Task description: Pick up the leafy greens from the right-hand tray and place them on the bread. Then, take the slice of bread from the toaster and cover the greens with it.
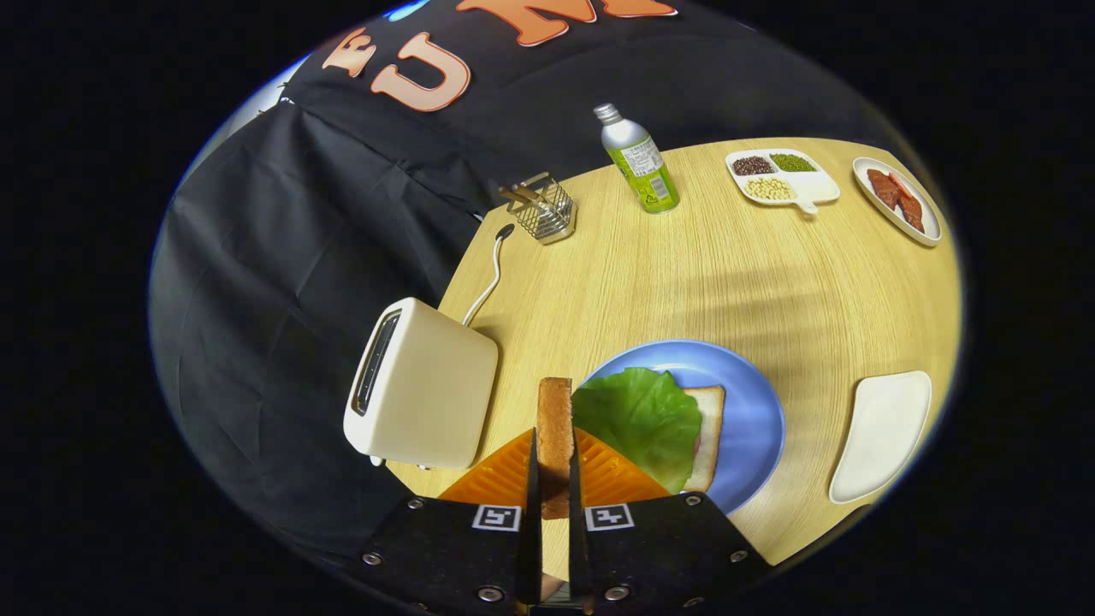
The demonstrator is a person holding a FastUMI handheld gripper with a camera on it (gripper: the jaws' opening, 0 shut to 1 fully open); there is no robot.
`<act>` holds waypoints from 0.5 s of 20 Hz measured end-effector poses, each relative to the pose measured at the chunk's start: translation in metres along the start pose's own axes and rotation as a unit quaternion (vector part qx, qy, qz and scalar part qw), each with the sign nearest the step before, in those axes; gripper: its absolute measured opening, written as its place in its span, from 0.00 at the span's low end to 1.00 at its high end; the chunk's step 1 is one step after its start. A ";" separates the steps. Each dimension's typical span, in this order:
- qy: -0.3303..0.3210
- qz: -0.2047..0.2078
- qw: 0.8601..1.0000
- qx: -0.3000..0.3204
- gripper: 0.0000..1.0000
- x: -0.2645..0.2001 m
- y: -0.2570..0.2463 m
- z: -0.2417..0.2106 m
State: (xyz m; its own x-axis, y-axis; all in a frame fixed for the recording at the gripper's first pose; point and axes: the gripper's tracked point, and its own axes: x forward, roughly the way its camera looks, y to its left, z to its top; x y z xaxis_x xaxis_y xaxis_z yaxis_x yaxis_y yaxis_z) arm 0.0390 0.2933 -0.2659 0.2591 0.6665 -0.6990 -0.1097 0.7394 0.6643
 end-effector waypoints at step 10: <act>-0.008 -0.018 1.000 -0.002 0.13 0.004 -0.049 -0.009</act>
State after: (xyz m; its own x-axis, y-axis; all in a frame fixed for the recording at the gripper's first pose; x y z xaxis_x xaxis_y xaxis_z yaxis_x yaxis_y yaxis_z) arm 0.0369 0.2601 -0.3038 0.2774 0.6376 -0.7187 -0.1030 0.7635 0.6376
